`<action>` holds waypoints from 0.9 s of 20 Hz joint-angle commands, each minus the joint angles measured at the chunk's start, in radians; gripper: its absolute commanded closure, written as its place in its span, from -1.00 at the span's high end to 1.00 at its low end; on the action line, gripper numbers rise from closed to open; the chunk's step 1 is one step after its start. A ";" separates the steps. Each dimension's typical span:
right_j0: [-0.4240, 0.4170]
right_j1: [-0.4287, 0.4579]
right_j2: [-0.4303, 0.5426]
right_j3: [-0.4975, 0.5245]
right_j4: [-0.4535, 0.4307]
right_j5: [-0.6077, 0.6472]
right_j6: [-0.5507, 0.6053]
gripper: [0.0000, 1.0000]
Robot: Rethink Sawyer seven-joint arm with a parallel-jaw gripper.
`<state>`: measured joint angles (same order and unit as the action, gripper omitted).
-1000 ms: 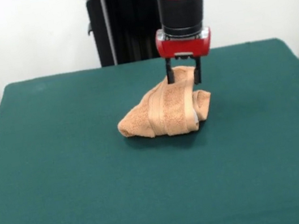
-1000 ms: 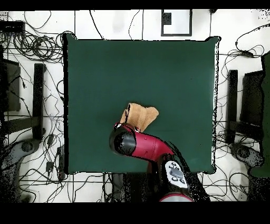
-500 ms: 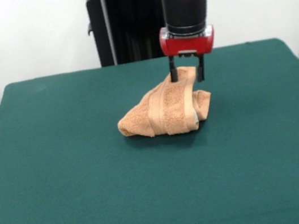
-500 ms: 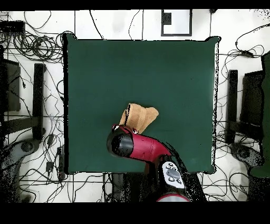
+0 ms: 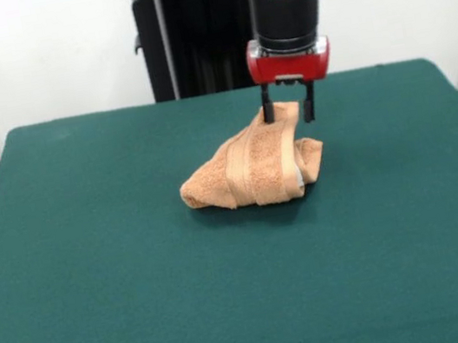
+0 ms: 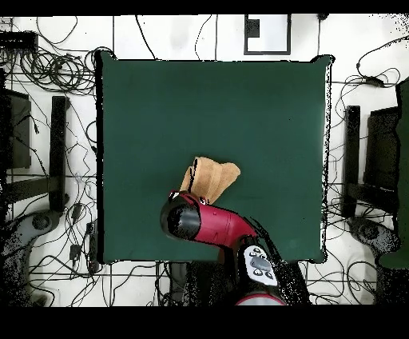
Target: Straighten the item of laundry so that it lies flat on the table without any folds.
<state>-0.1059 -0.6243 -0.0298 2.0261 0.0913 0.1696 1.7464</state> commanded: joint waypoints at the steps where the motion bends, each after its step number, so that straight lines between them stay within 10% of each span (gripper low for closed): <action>1: 0.017 -0.014 0.106 0.038 -0.010 -0.028 0.158 1.00; 16: -0.035 0.024 0.118 0.022 -0.041 -0.086 0.139 1.00; 17: -0.046 0.026 0.127 0.027 -0.045 -0.101 0.142 -1.00; 18: -0.052 0.025 0.133 0.031 -0.045 -0.107 0.144 -1.00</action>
<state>-0.1213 -0.6209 -0.0276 2.0266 0.0803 0.1505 1.7464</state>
